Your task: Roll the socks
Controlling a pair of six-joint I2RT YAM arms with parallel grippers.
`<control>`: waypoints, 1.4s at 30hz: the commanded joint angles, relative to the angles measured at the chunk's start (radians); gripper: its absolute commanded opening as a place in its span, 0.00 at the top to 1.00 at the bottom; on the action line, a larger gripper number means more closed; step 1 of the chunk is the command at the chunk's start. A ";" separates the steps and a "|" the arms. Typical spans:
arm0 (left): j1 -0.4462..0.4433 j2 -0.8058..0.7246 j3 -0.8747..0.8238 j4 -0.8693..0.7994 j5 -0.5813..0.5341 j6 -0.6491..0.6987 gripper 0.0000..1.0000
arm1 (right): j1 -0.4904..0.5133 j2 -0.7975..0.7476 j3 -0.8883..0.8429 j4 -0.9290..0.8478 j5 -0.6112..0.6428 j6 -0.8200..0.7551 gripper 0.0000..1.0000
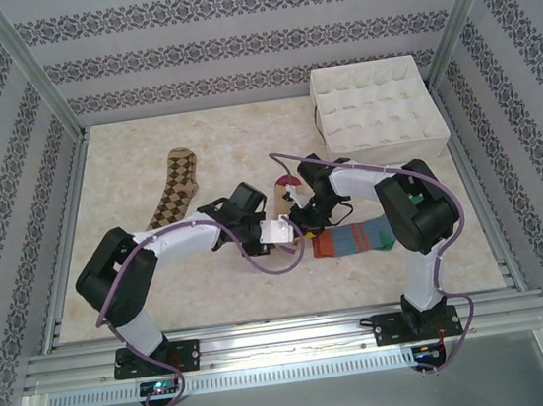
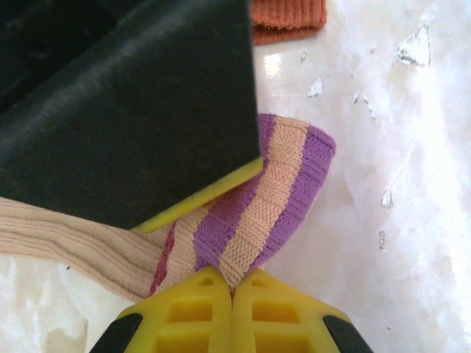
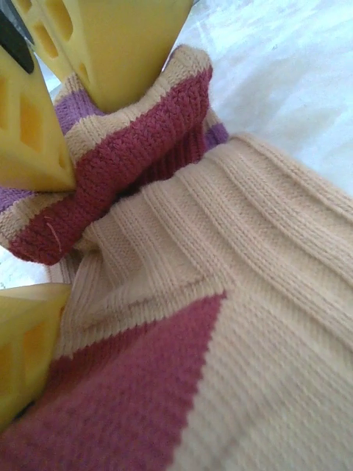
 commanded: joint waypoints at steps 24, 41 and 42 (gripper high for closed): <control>0.081 0.326 0.395 -0.540 0.285 -0.335 1.00 | -0.086 -0.378 -0.550 0.863 -0.009 0.378 0.63; 0.145 0.405 0.466 -0.607 0.381 -0.419 1.00 | -0.028 -0.533 -0.682 0.904 0.250 0.376 0.57; 0.146 0.406 0.467 -0.606 0.382 -0.421 1.00 | -0.027 -0.549 -0.684 0.900 0.255 0.374 0.55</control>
